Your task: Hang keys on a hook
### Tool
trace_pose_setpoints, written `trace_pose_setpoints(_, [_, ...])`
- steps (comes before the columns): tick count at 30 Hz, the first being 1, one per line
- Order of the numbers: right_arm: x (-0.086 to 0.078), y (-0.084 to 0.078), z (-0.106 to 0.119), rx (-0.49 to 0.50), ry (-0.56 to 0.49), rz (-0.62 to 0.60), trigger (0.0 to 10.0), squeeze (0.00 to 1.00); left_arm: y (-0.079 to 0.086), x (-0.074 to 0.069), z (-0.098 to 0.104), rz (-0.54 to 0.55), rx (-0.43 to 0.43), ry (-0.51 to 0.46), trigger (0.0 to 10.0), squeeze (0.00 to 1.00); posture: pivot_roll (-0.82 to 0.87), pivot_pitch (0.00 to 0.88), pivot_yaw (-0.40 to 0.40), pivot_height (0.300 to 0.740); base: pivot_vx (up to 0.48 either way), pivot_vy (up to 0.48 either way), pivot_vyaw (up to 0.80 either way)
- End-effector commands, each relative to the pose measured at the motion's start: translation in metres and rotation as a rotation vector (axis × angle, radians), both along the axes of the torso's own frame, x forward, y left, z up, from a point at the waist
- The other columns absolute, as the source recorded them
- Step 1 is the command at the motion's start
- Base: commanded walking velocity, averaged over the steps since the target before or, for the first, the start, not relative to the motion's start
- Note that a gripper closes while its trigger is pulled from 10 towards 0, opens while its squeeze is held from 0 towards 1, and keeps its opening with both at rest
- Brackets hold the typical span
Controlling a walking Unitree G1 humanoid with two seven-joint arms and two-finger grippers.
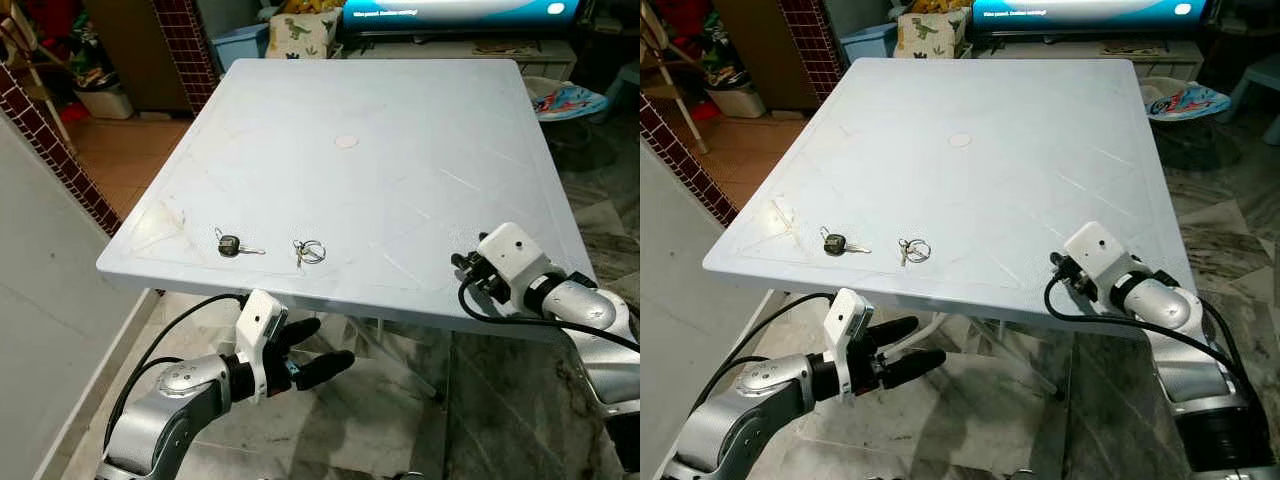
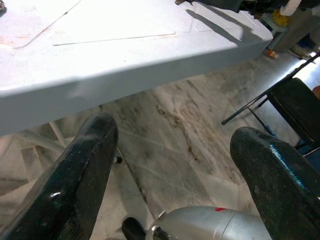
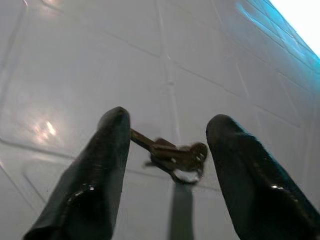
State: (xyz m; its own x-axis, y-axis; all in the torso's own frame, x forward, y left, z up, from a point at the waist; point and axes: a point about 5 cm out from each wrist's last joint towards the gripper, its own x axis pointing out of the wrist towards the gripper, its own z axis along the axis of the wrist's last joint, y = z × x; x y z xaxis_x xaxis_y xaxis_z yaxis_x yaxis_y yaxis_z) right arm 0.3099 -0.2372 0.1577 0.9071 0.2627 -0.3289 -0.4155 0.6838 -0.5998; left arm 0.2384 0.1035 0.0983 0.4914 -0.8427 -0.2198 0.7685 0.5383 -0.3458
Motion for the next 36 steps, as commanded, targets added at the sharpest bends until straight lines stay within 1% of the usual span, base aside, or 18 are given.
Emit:
trace_pose_setpoints(1, [0.000, 0.001, -0.002, -0.033, 0.012, 0.025, 10.0, 1.00, 0.001, 0.001, 0.001, 0.008, 0.017, -0.023, 10.0, 0.00, -0.09, 0.115, 0.093, 0.740, 0.000, 0.000, 0.00])
trace_pose_setpoints(8, [-0.002, -0.004, -0.005, -0.113, 0.025, 0.050, 10.0, 1.00, 0.002, 0.002, 0.002, 0.032, 0.009, -0.024, 10.0, 0.00, -0.09, 0.117, 0.092, 0.740, 0.000, 0.000, 0.00])
trace_pose_setpoints(12, [-0.002, -0.006, -0.006, -0.134, 0.045, 0.078, 10.0, 1.00, 0.002, 0.002, 0.002, 0.037, 0.005, -0.025, 10.0, 0.00, -0.09, 0.121, 0.088, 0.740, 0.000, 0.000, 0.00])
trace_pose_setpoints(13, [-0.002, -0.008, -0.007, -0.140, 0.055, 0.084, 10.0, 0.85, 0.002, 0.002, 0.002, 0.037, 0.004, -0.026, 10.0, 0.00, -0.09, 0.122, 0.088, 0.740, 0.000, 0.000, 0.00])
trace_pose_setpoints(14, [-0.002, -0.009, -0.008, -0.143, 0.062, 0.088, 10.0, 0.85, 0.002, 0.002, 0.002, 0.037, 0.003, -0.027, 10.0, 0.00, -0.09, 0.122, 0.088, 0.740, 0.000, 0.000, 0.00])
trace_pose_setpoints(15, [-0.002, -0.009, -0.009, -0.144, 0.069, 0.095, 10.0, 0.25, 0.002, 0.003, 0.003, 0.039, 0.000, -0.028, 10.0, 0.00, -0.09, 0.122, 0.088, 0.740, 0.000, 0.000, 0.00])
trace_pose_setpoints(16, [-0.002, -0.010, -0.009, -0.144, 0.072, 0.099, 10.0, 0.25, 0.002, 0.003, 0.003, 0.041, -0.002, -0.030, 10.0, 0.00, -0.09, 0.122, 0.088, 0.740, 0.000, 0.000, 0.00])
trace_pose_setpoints(17, [-0.002, -0.012, -0.012, -0.143, 0.084, 0.108, 10.0, 0.00, 0.002, 0.003, 0.004, 0.048, -0.013, -0.038, 10.0, 0.00, -0.09, 0.122, 0.088, 0.740, 0.000, 0.000, 0.00])
trace_pose_setpoints(19, [-0.002, -0.013, -0.014, -0.139, 0.096, 0.113, 10.0, 0.00, 0.003, 0.004, 0.006, 0.059, -0.031, -0.048, 10.0, 0.00, -0.09, 0.122, 0.088, 0.740, 0.000, 0.000, 0.00])
trace_pose_setpoints(20, [-0.002, -0.014, -0.016, -0.113, 0.101, 0.112, 10.0, 0.00, 0.003, 0.005, 0.009, 0.069, -0.044, -0.061, 10.0, 0.00, -0.09, 0.125, 0.085, 0.740, 0.000, 0.000, 0.00])
trace_pose_setpoints(24, [-0.001, -0.016, -0.018, -0.097, 0.104, 0.107, 10.0, 0.00, 0.004, 0.005, 0.009, 0.072, -0.045, -0.064, 10.0, 0.00, -0.09, 0.125, 0.085, 0.740, 0.000, 0.000, 0.00])
trace_pose_setpoints(29, [0.001, -0.019, -0.025, -0.025, 0.154, 0.091, 10.0, 0.00, 0.005, 0.005, 0.011, 0.080, -0.047, -0.073, 10.0, 0.00, -0.08, 0.128, 0.084, 0.740, 0.000, 0.000, 0.00])
trace_pose_setpoints(30, [0.001, -0.019, -0.025, -0.025, 0.154, 0.091, 10.0, 0.00, 0.005, 0.005, 0.011, 0.080, -0.047, -0.073, 10.0, 0.00, -0.08, 0.128, 0.084, 0.740, 0.000, 0.000, 0.00])
trace_pose_setpoints(31, [0.000, -0.020, -0.029, -0.005, 0.179, 0.089, 6.5, 0.00, 0.005, 0.005, 0.010, 0.077, -0.044, -0.070, 10.0, 0.00, -0.08, 0.128, 0.084, 0.740, 0.000, 0.000, 0.00])
trace_pose_setpoints(32, [-0.001, -0.021, -0.032, 0.008, 0.195, 0.090, 6.5, 0.00, 0.005, 0.004, 0.009, 0.075, -0.042, -0.068, 10.0, 0.00, -0.08, 0.128, 0.084, 0.740, 0.000, 0.000, 0.00])
trace_pose_setpoints(33, [-0.001, -0.022, -0.035, 0.036, 0.208, 0.082, 0.0, 0.00, 0.004, 0.004, 0.009, 0.074, -0.040, -0.066, 10.0, 0.00, -0.08, 0.128, 0.084, 0.740, 0.000, 0.000, 0.00])
trace_pose_setpoints(35, [-0.001, -0.024, -0.041, 0.088, 0.239, 0.075, 0.0, 0.00, 0.004, 0.004, 0.008, 0.069, -0.037, -0.063, 10.0, 0.00, -0.08, 0.128, 0.084, 0.740, 0.000, 0.000, 0.00])
trace_pose_setpoints(36, [-0.001, -0.025, -0.043, 0.093, 0.250, 0.078, 0.0, 0.00, 0.004, 0.004, 0.008, 0.067, -0.037, -0.062, 10.0, 0.00, -0.08, 0.128, 0.084, 0.740, 0.000, 0.000, 0.00])
